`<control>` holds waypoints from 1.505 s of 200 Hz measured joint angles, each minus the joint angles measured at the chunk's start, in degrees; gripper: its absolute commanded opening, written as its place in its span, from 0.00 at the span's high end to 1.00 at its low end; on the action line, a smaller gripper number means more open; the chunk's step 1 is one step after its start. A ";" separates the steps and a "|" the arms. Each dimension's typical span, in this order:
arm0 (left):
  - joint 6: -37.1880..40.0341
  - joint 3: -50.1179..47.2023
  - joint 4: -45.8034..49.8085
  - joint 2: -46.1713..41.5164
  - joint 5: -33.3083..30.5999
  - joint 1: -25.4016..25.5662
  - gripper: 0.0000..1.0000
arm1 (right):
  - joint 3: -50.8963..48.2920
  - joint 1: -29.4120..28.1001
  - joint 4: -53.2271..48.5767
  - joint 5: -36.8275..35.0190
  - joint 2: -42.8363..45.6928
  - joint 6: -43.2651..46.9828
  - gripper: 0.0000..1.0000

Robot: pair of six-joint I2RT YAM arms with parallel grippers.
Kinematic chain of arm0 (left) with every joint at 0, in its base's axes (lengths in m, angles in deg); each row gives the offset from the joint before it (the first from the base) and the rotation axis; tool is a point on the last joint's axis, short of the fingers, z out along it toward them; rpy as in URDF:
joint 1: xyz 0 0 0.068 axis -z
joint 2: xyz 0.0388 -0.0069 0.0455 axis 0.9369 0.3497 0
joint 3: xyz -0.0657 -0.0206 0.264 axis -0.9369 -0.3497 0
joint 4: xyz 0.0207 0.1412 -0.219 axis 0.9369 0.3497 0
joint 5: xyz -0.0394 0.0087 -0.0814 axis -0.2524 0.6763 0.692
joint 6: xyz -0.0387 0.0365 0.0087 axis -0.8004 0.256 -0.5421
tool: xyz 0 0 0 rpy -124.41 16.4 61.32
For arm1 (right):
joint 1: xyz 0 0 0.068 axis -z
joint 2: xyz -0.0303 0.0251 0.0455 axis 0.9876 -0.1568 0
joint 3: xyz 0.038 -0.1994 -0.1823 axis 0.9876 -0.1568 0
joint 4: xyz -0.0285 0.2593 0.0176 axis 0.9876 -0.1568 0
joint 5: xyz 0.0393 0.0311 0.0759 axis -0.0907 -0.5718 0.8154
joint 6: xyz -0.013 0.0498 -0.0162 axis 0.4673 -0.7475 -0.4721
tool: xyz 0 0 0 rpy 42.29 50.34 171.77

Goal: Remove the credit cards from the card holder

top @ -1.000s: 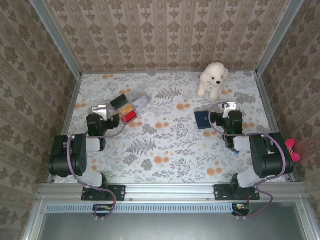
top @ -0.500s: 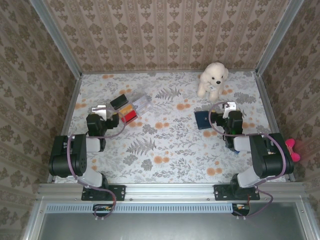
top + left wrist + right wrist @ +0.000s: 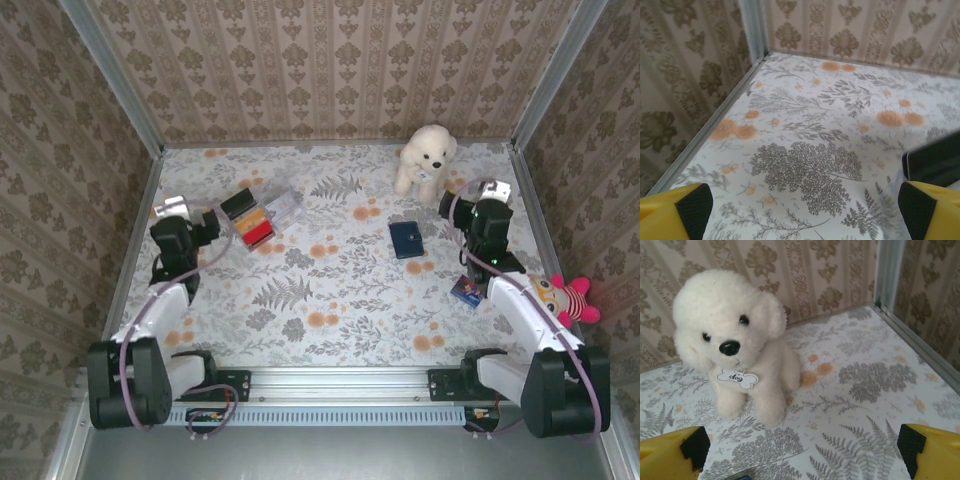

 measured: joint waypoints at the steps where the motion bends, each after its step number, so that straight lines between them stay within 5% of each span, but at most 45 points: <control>1: -0.24 0.33 0.59 -0.13 -0.04 0.00 0.00 | 0.59 0.02 -1.05 -0.09 0.02 -0.42 0.00; 55: -10.99 21.86 37.31 -2.12 3.69 -0.07 0.00 | 19.41 0.04 -31.45 7.02 -5.35 -10.51 0.00; 106: -13.33 25.46 56.24 3.28 16.28 1.88 0.00 | 20.44 0.00 -41.90 23.43 -13.75 -13.16 0.00; 139: -13.31 25.64 59.58 7.32 18.60 10.67 0.00 | 20.44 -1.86 -42.84 29.75 -19.23 -13.11 0.00; 197: -15.50 26.86 59.71 16.55 18.73 24.44 0.00 | 22.49 -5.92 -44.37 30.42 -26.21 -11.10 0.00; 301: -19.43 27.34 55.17 19.19 20.04 29.64 0.00 | 34.29 -9.03 -46.36 18.62 -42.12 -6.93 0.19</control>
